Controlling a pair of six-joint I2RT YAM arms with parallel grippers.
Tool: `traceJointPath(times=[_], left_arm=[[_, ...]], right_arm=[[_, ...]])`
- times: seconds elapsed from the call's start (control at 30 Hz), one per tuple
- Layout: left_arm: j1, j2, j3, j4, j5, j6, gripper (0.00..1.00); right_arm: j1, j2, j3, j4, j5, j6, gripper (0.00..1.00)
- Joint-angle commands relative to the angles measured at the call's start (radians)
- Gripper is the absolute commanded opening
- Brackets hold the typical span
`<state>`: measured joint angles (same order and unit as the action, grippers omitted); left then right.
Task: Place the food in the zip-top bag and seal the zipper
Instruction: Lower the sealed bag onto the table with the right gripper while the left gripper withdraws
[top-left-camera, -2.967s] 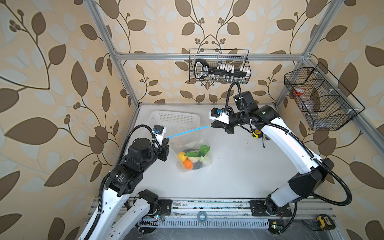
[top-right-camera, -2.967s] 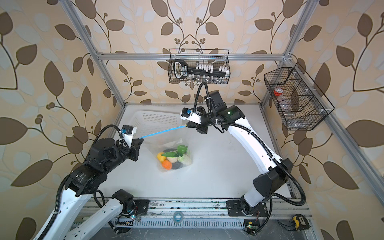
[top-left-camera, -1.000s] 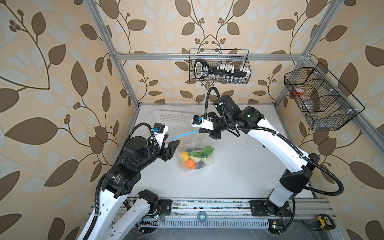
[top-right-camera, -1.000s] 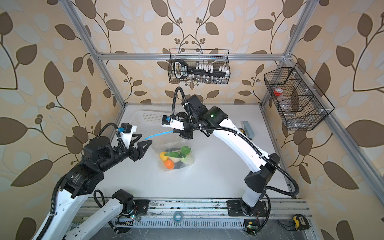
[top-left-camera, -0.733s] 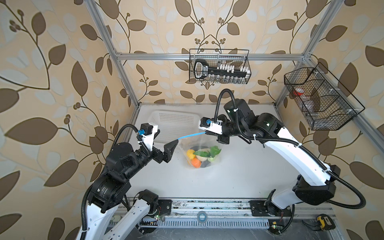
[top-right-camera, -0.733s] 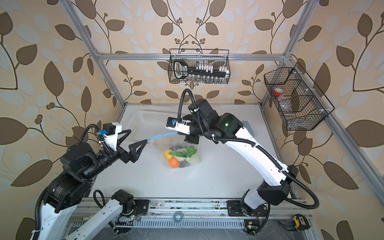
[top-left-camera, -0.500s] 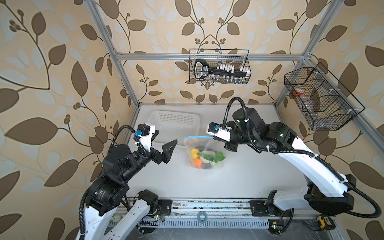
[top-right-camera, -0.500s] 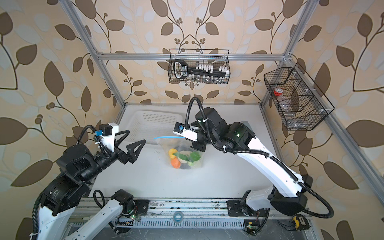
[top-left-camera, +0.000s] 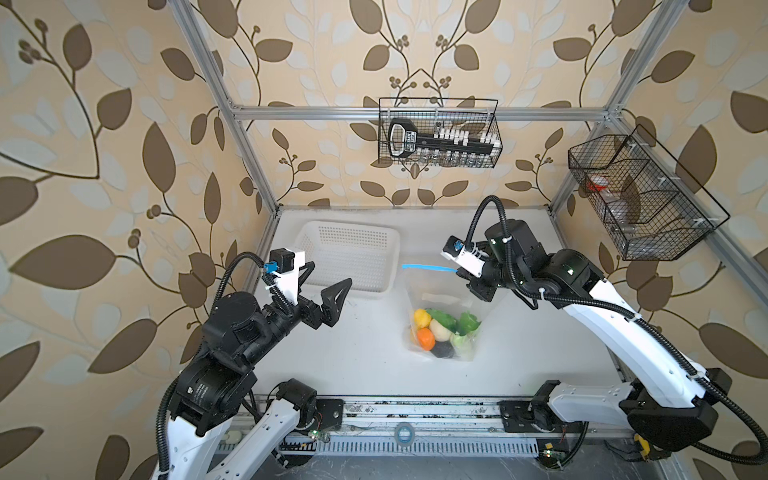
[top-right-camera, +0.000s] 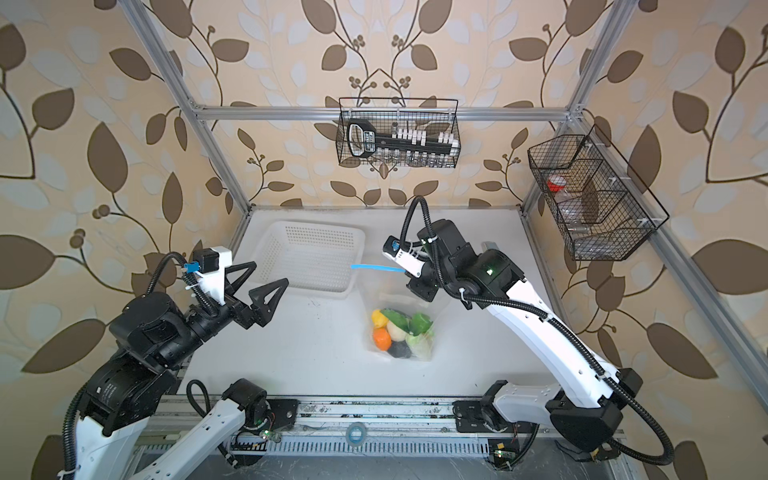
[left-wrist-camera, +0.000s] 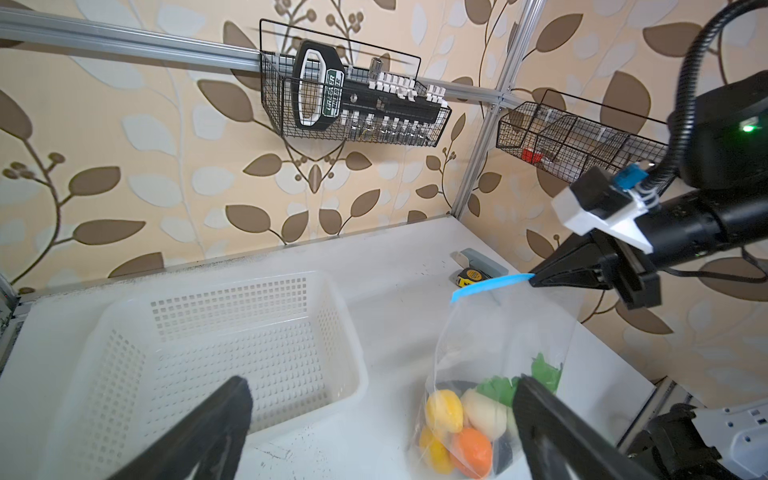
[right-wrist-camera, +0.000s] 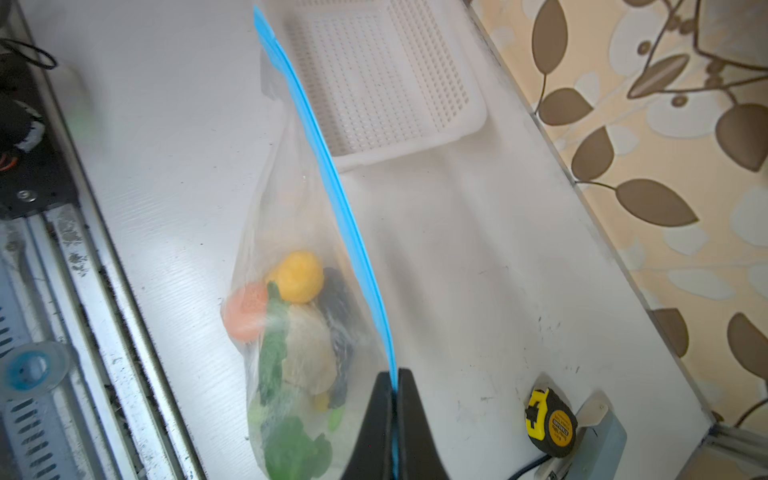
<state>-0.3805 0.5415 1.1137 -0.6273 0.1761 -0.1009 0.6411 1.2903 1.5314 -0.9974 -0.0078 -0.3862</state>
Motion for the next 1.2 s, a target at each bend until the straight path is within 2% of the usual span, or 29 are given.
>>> traceJointPath(times=[0.0, 0.13, 0.43, 0.67, 1.0, 1.17], left_arm=[[-0.003, 0.007, -0.04, 0.036, 0.017, -0.038, 0.99], [-0.002, 0.009, -0.094, 0.054, 0.022, -0.056, 0.99], [-0.003, 0.056, -0.166, 0.11, 0.025, -0.073, 0.99], [-0.002, 0.102, -0.201, 0.144, 0.033, -0.082, 0.99], [-0.003, 0.227, -0.215, 0.218, 0.051, -0.095, 0.99], [-0.003, 0.272, -0.213, 0.246, 0.055, -0.102, 0.99]], right_arm=[[-0.081, 0.067, -0.008, 0.064, -0.034, -0.043, 0.0], [-0.184, 0.17, 0.043, 0.099, -0.056, -0.089, 0.0], [-0.307, 0.457, 0.221, 0.158, -0.102, -0.18, 0.0], [-0.375, 0.706, 0.34, 0.243, -0.135, -0.229, 0.0], [-0.454, 1.112, 0.674, 0.329, -0.157, -0.24, 0.0], [-0.462, 1.182, 0.713, 0.41, -0.141, -0.237, 0.0]])
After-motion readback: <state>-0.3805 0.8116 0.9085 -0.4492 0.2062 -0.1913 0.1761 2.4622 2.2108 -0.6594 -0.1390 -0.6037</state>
